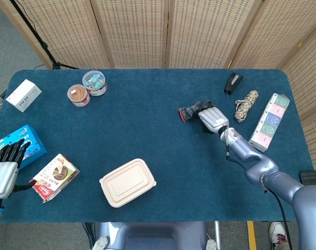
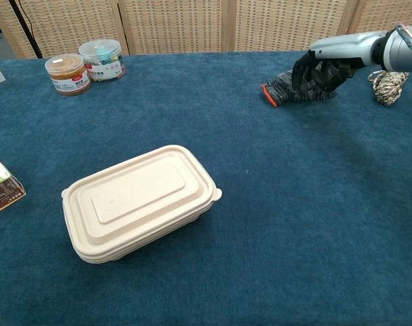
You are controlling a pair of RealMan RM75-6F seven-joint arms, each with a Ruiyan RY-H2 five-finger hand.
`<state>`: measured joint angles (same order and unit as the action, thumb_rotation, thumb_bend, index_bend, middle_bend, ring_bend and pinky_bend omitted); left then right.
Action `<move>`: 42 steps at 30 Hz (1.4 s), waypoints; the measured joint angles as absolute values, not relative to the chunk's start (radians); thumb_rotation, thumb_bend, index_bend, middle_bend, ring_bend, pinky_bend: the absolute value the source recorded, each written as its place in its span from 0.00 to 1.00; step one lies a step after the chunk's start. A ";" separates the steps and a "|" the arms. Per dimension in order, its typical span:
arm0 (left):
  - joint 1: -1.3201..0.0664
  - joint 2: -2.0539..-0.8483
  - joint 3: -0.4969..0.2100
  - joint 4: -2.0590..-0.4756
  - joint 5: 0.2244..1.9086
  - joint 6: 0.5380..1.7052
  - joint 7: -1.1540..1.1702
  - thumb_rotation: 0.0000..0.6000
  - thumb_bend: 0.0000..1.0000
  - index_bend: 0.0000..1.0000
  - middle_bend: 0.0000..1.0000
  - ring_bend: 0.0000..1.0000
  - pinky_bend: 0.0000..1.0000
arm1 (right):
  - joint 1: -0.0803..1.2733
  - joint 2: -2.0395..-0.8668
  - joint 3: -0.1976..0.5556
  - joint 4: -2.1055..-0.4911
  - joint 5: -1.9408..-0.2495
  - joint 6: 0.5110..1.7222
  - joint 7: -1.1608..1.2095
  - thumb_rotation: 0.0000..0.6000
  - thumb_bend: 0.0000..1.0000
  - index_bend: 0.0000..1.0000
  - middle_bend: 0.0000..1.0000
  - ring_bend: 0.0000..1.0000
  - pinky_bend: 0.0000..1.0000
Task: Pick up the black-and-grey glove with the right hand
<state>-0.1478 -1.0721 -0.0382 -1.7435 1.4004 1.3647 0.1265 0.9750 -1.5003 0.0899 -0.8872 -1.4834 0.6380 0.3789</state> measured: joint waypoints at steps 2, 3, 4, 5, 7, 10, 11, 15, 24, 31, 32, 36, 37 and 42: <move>-0.147 -1.072 -0.038 -1.743 1.401 1.367 0.125 1.00 0.00 0.00 0.00 0.00 0.00 | 0.968 -1.500 0.100 -0.887 -1.471 0.665 0.334 1.00 0.33 0.07 0.01 0.01 0.09; -0.146 -1.072 -0.038 -1.743 1.400 1.368 0.125 1.00 0.00 0.00 0.00 0.00 0.00 | 0.965 -1.506 0.106 -0.878 -1.465 0.682 0.314 1.00 0.27 0.05 0.00 0.00 0.05; -0.146 -1.072 -0.038 -1.742 1.400 1.369 0.124 1.00 0.00 0.00 0.00 0.00 0.00 | 0.963 -1.513 0.109 -0.867 -1.462 0.690 0.306 1.00 0.24 0.03 0.00 0.00 0.02; -0.146 -1.072 -0.039 -1.742 1.399 1.369 0.125 1.00 0.00 0.00 0.00 0.00 0.00 | 0.963 -1.522 0.111 -0.854 -1.459 0.694 0.302 1.00 0.22 0.02 0.00 0.00 0.01; -0.146 -1.071 -0.039 -1.743 1.396 1.366 0.125 1.00 0.00 0.00 0.00 0.00 0.00 | 0.964 -1.548 0.114 -0.814 -1.457 0.699 0.299 1.00 0.21 0.01 0.00 0.00 0.00; -0.147 -1.071 -0.040 -1.744 1.392 1.364 0.128 1.00 0.00 0.00 0.00 0.00 0.00 | 0.973 -1.588 0.115 -0.748 -1.455 0.691 0.302 1.00 0.21 0.00 0.00 0.00 0.00; -0.148 -1.071 -0.040 -1.744 1.391 1.364 0.130 1.00 0.00 0.00 0.00 0.00 0.00 | 0.977 -1.600 0.114 -0.728 -1.455 0.684 0.305 1.00 0.21 0.00 0.00 0.00 0.00; -0.148 -1.073 -0.041 -1.743 1.386 1.363 0.133 1.00 0.00 0.00 0.00 0.00 0.00 | 0.998 -1.659 0.108 -0.624 -1.457 0.648 0.319 1.00 0.21 0.00 0.00 0.00 0.00; -0.152 -1.078 -0.047 -1.741 1.368 1.357 0.141 1.00 0.00 0.00 0.00 0.00 0.00 | 1.044 -1.825 0.094 -0.330 -1.462 0.553 0.388 1.00 0.21 0.05 0.00 0.00 0.02; -0.158 -1.082 -0.053 -1.737 1.350 1.345 0.144 1.00 0.00 0.00 0.00 0.00 0.00 | 1.073 -1.925 0.109 -0.184 -1.441 0.491 0.450 1.00 0.21 0.15 0.08 0.02 0.14; -0.160 -1.083 -0.055 -1.736 1.346 1.344 0.144 1.00 0.00 0.00 0.00 0.00 0.00 | 1.076 -1.932 0.113 -0.175 -1.438 0.487 0.457 1.00 0.21 0.16 0.09 0.03 0.16; -0.163 -1.084 -0.059 -1.733 1.334 1.338 0.144 1.00 0.00 0.00 0.00 0.00 0.00 | 1.087 -1.958 0.130 -0.140 -1.422 0.486 0.467 1.00 0.22 0.25 0.19 0.14 0.27; -0.163 -1.085 -0.060 -1.732 1.331 1.337 0.144 1.00 0.00 0.00 0.00 0.00 0.00 | 1.089 -1.963 0.134 -0.133 -1.418 0.486 0.468 1.00 0.22 0.28 0.22 0.18 0.30; -0.167 -1.086 -0.065 -1.731 1.318 1.330 0.144 1.00 0.00 0.00 0.00 0.00 0.00 | 1.092 -1.986 0.155 -0.111 -1.398 0.494 0.459 1.00 0.24 0.44 0.42 0.36 0.41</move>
<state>-0.1670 -1.0859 -0.0645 -1.7308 1.3182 1.3301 0.1438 1.0919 -1.9860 0.1552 -0.1113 -1.3976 0.4937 0.4594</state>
